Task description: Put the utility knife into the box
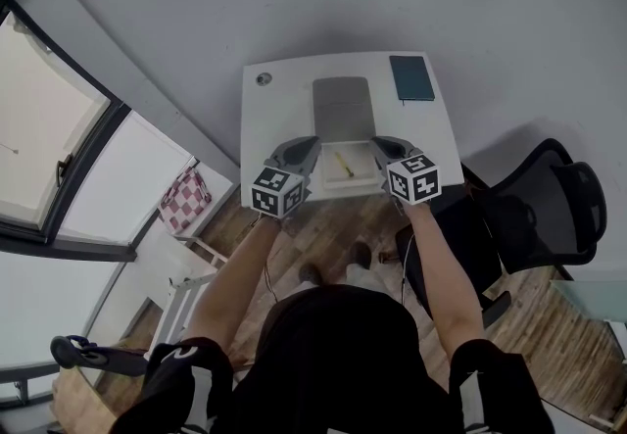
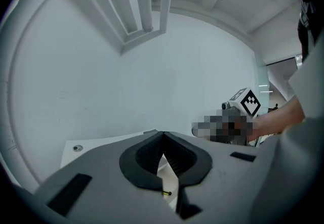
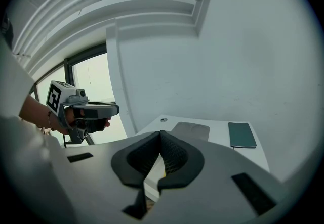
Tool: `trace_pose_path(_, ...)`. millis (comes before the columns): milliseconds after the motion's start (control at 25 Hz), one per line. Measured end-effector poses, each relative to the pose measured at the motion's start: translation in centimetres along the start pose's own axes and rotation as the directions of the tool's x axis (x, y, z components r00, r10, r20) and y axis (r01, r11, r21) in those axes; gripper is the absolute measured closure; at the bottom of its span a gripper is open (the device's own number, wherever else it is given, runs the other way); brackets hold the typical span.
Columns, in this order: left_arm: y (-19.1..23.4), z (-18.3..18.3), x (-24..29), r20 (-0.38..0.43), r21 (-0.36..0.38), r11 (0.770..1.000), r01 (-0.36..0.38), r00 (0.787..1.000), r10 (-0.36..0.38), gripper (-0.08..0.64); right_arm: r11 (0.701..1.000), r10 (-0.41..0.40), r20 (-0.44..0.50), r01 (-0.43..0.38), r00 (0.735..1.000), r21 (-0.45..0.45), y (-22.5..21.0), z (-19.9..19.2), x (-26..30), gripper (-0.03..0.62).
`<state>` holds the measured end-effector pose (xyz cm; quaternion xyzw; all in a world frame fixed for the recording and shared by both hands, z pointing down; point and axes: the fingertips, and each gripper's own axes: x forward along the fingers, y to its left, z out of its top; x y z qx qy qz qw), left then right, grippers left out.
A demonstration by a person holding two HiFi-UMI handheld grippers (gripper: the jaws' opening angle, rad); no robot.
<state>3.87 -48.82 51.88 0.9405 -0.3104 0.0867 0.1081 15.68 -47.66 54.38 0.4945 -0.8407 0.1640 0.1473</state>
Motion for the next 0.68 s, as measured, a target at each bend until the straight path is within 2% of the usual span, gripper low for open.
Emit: trace_pose_path(680,0.09,-0.74,0.11,-0.021,-0.006,1.000,0.004,1.000,-0.004,0.534,1.000,-0.021,-0.006,0.021,1.000,0.011,-0.07,-0.56,0.05,0.578)
